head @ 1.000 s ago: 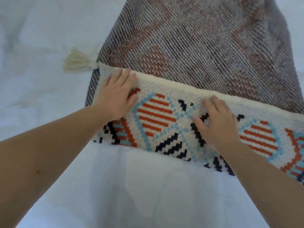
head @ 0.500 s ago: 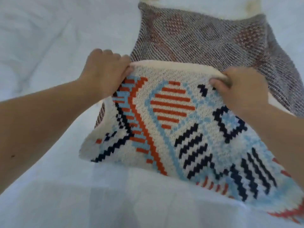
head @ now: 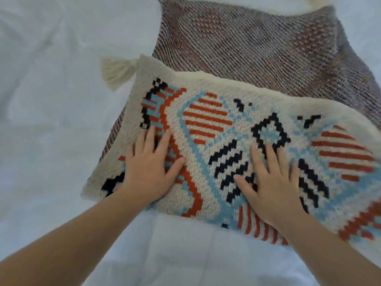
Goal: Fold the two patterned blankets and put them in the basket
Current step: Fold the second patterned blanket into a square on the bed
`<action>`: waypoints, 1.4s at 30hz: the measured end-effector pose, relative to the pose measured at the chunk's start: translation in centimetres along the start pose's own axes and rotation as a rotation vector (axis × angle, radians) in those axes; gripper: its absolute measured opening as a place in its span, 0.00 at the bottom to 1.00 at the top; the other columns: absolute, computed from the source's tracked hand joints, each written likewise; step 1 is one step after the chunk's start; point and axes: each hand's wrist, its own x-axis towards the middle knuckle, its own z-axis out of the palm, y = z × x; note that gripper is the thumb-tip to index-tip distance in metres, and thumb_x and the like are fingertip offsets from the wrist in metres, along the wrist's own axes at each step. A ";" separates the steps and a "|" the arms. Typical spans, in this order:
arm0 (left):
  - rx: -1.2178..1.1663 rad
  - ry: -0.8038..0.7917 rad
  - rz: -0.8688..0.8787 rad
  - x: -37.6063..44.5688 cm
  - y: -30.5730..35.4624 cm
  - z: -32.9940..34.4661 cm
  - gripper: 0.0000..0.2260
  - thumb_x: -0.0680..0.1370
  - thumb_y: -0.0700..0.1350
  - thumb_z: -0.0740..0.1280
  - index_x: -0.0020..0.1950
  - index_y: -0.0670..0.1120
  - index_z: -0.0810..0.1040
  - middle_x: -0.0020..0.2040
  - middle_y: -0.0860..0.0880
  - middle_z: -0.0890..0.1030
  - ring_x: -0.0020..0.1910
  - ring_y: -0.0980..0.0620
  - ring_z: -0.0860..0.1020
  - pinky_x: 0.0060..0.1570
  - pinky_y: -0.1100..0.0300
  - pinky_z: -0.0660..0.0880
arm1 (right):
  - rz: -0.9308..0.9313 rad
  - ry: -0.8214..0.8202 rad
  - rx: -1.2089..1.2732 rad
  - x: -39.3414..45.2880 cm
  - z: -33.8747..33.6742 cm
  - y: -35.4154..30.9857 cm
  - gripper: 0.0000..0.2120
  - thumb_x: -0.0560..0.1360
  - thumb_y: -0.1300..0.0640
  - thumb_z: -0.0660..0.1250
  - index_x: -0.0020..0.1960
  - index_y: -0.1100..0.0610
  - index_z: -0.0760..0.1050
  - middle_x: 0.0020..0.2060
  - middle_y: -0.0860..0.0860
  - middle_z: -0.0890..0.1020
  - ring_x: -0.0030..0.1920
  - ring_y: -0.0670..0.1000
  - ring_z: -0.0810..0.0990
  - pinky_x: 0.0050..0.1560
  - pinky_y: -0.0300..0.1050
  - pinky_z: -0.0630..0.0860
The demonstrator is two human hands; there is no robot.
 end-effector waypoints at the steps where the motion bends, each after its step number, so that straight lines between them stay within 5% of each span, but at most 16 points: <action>1: -0.011 0.018 -0.052 0.0 -0.3 0.1 0.38 0.75 0.73 0.37 0.80 0.58 0.36 0.82 0.46 0.39 0.80 0.43 0.40 0.76 0.41 0.40 | 0.001 0.011 -0.001 0.4 0.0 0.0 0.40 0.72 0.24 0.33 0.78 0.41 0.30 0.79 0.51 0.35 0.77 0.55 0.31 0.76 0.63 0.35; 8: 0.066 0.074 0.119 3.0 -0.5 -0.6 0.36 0.75 0.74 0.34 0.79 0.59 0.33 0.81 0.48 0.35 0.80 0.46 0.35 0.76 0.39 0.34 | -0.189 0.048 -0.002 3.6 -1.2 -4.7 0.42 0.72 0.23 0.34 0.78 0.43 0.31 0.78 0.49 0.33 0.77 0.53 0.30 0.75 0.63 0.34; 16: -0.069 0.073 -0.129 0.1 -4.0 -0.5 0.37 0.74 0.75 0.42 0.81 0.62 0.44 0.82 0.43 0.46 0.80 0.40 0.49 0.76 0.42 0.51 | -0.219 0.016 -0.033 2.5 -0.3 -6.4 0.42 0.72 0.23 0.34 0.79 0.44 0.33 0.77 0.50 0.32 0.77 0.54 0.30 0.75 0.63 0.34; 21: -0.231 0.177 -0.249 -1.7 -6.0 -0.6 0.35 0.76 0.73 0.55 0.80 0.60 0.57 0.69 0.43 0.70 0.67 0.42 0.68 0.58 0.46 0.72 | -0.342 -0.046 -0.057 0.3 0.2 -8.7 0.45 0.69 0.19 0.35 0.78 0.42 0.31 0.77 0.50 0.32 0.76 0.55 0.29 0.74 0.64 0.31; 26: -0.151 0.125 -0.218 -1.5 -6.5 -1.5 0.33 0.78 0.69 0.54 0.81 0.59 0.54 0.43 0.50 0.74 0.40 0.49 0.73 0.35 0.58 0.68 | -0.377 -0.097 -0.111 -0.3 0.1 -9.7 0.49 0.65 0.17 0.36 0.76 0.41 0.28 0.76 0.51 0.28 0.75 0.56 0.25 0.73 0.66 0.30; 28: -0.155 0.114 -0.223 -2.1 -6.8 -1.7 0.32 0.79 0.68 0.54 0.81 0.59 0.53 0.40 0.51 0.76 0.39 0.49 0.74 0.32 0.59 0.66 | -0.431 -0.113 -0.127 -1.0 0.3 -10.0 0.50 0.64 0.16 0.38 0.77 0.41 0.29 0.76 0.51 0.28 0.75 0.56 0.26 0.73 0.66 0.31; 31: -0.255 0.121 -0.235 -3.6 -7.4 -1.8 0.33 0.79 0.66 0.59 0.80 0.56 0.55 0.50 0.50 0.83 0.47 0.44 0.80 0.39 0.57 0.71 | -0.514 -0.091 -0.142 -2.3 1.2 -10.5 0.50 0.66 0.17 0.42 0.78 0.43 0.35 0.78 0.52 0.34 0.76 0.57 0.29 0.73 0.67 0.33; 35: -0.498 0.014 -0.338 -6.0 -8.9 -1.9 0.24 0.77 0.61 0.68 0.70 0.54 0.70 0.52 0.50 0.83 0.46 0.48 0.81 0.43 0.55 0.74 | -0.487 -0.035 -0.182 -2.9 2.1 -11.3 0.40 0.74 0.25 0.41 0.80 0.45 0.47 0.80 0.54 0.47 0.79 0.60 0.43 0.75 0.69 0.44; 38: -0.787 -0.070 -0.388 -7.1 -9.9 -1.7 0.10 0.77 0.53 0.72 0.55 0.54 0.76 0.42 0.53 0.83 0.33 0.59 0.81 0.33 0.62 0.74 | -0.462 -0.054 -0.207 -3.1 1.7 -12.0 0.34 0.78 0.32 0.39 0.80 0.46 0.50 0.80 0.54 0.51 0.79 0.61 0.48 0.74 0.70 0.47; 42: -0.605 -0.129 -0.317 -8.5 -12.0 -2.6 0.08 0.77 0.55 0.71 0.51 0.54 0.77 0.36 0.50 0.82 0.33 0.52 0.79 0.35 0.57 0.71 | -0.509 -0.130 -0.209 -4.5 1.2 -12.6 0.33 0.77 0.37 0.33 0.80 0.44 0.48 0.80 0.52 0.51 0.79 0.61 0.48 0.75 0.68 0.45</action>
